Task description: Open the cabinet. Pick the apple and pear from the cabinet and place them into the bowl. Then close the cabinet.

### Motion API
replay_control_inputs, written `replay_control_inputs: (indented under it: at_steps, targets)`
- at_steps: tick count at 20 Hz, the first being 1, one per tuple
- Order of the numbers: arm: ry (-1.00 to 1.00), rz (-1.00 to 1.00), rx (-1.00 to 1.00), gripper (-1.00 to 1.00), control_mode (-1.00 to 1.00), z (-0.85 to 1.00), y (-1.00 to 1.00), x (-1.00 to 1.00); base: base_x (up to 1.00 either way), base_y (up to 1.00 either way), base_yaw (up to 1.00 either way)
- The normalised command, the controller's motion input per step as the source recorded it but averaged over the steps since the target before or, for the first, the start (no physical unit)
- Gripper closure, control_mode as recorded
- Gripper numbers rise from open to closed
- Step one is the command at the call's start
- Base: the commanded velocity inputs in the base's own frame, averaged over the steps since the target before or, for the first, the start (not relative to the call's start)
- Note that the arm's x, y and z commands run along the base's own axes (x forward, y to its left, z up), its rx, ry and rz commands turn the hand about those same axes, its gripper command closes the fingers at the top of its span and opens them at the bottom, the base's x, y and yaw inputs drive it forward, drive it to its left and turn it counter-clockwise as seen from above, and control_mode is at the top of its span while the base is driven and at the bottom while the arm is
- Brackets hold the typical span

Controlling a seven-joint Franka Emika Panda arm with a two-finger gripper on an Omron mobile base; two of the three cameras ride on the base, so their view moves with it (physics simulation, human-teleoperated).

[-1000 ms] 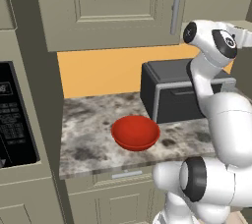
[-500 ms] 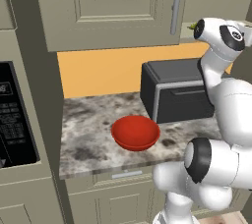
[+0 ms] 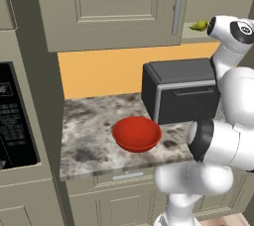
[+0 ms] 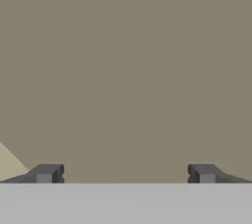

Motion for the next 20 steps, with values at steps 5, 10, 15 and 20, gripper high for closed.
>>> replay_control_inputs:
  at_steps: [5, 10, 15, 20]
  targets:
    - [0.00, -0.19, 0.00, -1.00, -1.00, 0.00, -0.58, 0.00, 0.00, 0.00, 0.00]
    - [0.00, -0.14, 0.00, -1.00, -1.00, 0.00, -0.41, 0.00, 0.00, 0.00, 0.00]
    - [0.00, -0.05, 0.00, -1.00, -1.00, 0.00, -0.15, 0.00, 0.00, 0.00, 0.00]
    - [0.00, 0.00, 0.00, -1.00, -1.00, 0.00, -0.02, 0.00, 0.00, 0.00, 0.00]
